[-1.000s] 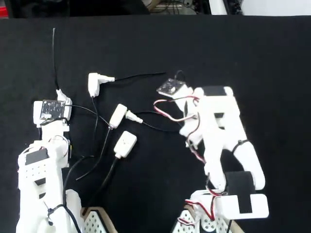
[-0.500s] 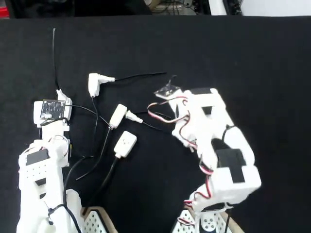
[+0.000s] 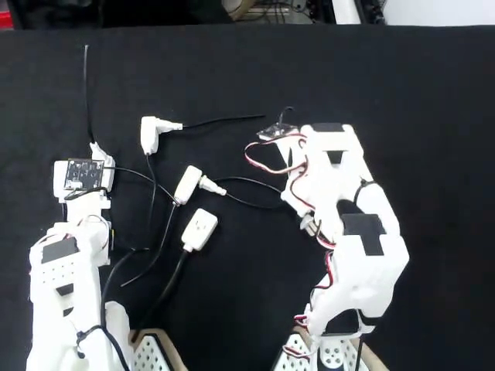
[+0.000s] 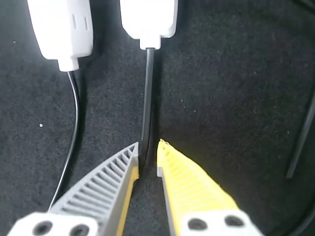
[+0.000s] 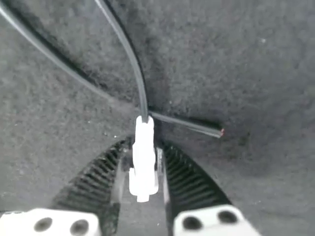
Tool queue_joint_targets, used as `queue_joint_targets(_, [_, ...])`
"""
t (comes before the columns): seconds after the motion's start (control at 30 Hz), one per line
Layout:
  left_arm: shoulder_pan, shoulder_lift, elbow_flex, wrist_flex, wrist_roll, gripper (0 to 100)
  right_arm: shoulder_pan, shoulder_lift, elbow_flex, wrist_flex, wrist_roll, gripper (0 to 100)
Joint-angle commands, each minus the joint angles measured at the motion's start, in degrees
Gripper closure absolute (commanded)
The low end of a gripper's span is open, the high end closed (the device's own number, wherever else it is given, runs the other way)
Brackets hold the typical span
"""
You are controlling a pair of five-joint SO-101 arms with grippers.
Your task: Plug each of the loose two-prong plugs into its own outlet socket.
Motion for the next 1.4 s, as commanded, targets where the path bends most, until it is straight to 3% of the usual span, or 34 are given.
queue_joint_targets(0.0, [0.6, -0.8, -0.2, -1.1, -0.4, 93, 0.2, -0.4, -5.3, 4.5, -0.2, 98.6])
queue_joint_targets(0.13, [0.7, -0.8, -0.2, -1.3, -0.4, 92, 0.1, -7.2, -8.5, 10.2, -0.4, 98.6])
queue_joint_targets(0.33, [5.7, -0.8, -2.1, -0.8, -0.3, 92, 0.4, -29.8, -3.8, 13.5, -1.2, 98.6])
queue_joint_targets(0.53, [14.5, -0.3, -13.6, 6.2, 6.8, 92, 0.8, -54.7, 16.4, -1.3, -11.1, 98.6])
queue_joint_targets(0.7, [26.9, -0.2, -19.8, 8.2, 11.3, 92, 9.0, -69.5, 33.9, -19.6, -21.9, 98.6])
queue_joint_targets(0.87, [42.9, -0.2, -19.5, 7.6, 14.9, 93, 22.5, -73.5, 37.4, -24.0, -26.7, 98.6])
queue_joint_targets(0.97, [49.3, -0.3, -17.3, 2.9, 16.8, 93, 29.4, -73.5, 37.8, -24.9, -26.3, 98.6])
queue_joint_targets(1.17, [52.0, -0.7, -4.4, -13.5, 17.1, 92, 29.7, -73.5, 41.4, -28.8, -26.3, 98.6])
queue_joint_targets(1.37, [52.0, -0.2, -2.1, -14.3, 18.6, 92, 28.2, -73.5, 43.1, -29.9, -26.3, 98.5])
